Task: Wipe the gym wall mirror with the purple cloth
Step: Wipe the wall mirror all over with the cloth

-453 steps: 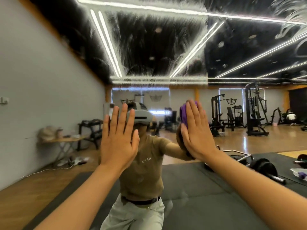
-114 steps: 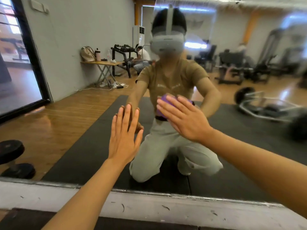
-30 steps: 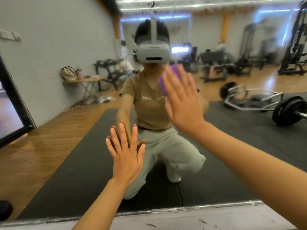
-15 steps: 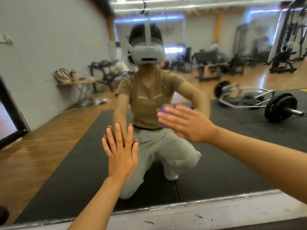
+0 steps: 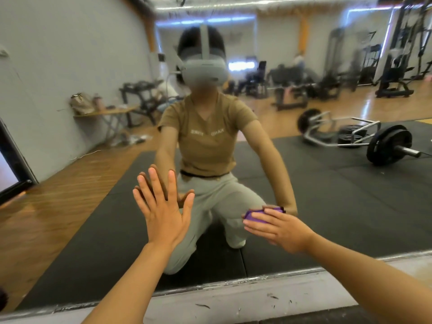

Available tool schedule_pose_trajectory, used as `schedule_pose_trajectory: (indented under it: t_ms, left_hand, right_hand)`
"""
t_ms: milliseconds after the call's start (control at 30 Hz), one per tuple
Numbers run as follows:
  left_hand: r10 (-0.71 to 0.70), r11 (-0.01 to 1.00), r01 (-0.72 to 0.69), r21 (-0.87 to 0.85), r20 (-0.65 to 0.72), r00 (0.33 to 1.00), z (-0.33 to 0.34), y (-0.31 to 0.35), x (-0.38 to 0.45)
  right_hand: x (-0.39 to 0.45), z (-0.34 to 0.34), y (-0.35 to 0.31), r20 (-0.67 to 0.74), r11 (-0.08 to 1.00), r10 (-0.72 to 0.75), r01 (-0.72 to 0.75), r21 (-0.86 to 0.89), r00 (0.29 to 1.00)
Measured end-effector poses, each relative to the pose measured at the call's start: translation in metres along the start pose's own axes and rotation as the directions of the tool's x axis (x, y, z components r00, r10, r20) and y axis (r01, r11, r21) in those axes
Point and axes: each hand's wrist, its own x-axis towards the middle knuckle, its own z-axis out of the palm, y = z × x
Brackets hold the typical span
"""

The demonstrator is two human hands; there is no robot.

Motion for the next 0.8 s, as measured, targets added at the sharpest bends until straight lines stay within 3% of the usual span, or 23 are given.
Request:
schedule_pose_trajectory:
  t_ms: [167,267,367,467,600,633,667,767,800]
  left_hand:
    - [-0.029,1.000,0.028,0.003,0.032,0.999,-0.004,0.006,-0.001]
    - [-0.063,0.998,0.063,-0.025,0.025,0.998,-0.002,0.016,-0.002]
    - [-0.135,0.987,0.136,-0.083,0.017,0.991,0.003,0.035,0.002]
    - [-0.199,0.976,0.198,-0.095,0.001,0.980,0.010,0.052,0.005]
    - [-0.209,0.977,0.206,-0.061,-0.030,0.978,0.014,0.056,0.006]
    - [-0.205,0.977,0.203,-0.062,-0.030,0.978,0.014,0.055,0.006]
    - [-0.202,0.978,0.199,-0.066,-0.028,0.979,0.014,0.055,0.006]
    - [-0.194,0.979,0.192,-0.064,-0.031,0.980,0.015,0.054,0.005]
    - [-0.192,0.980,0.189,-0.061,-0.035,0.981,0.016,0.054,0.005]
  right_hand:
    - [-0.011,0.007,0.003,0.004,0.998,-0.063,0.063,-0.021,0.998]
    - [0.008,-0.006,0.043,-0.105,0.991,0.127,-0.123,0.042,0.986]
    - [0.045,-0.041,0.122,-0.282,0.908,0.420,-0.397,0.137,0.863]
    - [0.069,-0.065,0.182,-0.304,0.777,0.628,-0.592,0.212,0.716]
    - [0.072,-0.052,0.146,-0.320,0.598,0.800,-0.714,0.364,0.507]
    - [0.066,-0.043,0.120,-0.301,0.592,0.806,-0.706,0.390,0.510]
    - [0.056,-0.032,0.090,-0.276,0.625,0.780,-0.681,0.382,0.562]
    - [0.002,-0.001,-0.002,-0.145,0.862,0.499,-0.473,0.180,0.854]
    - [-0.017,0.005,-0.025,-0.072,0.911,0.404,-0.394,0.123,0.912]
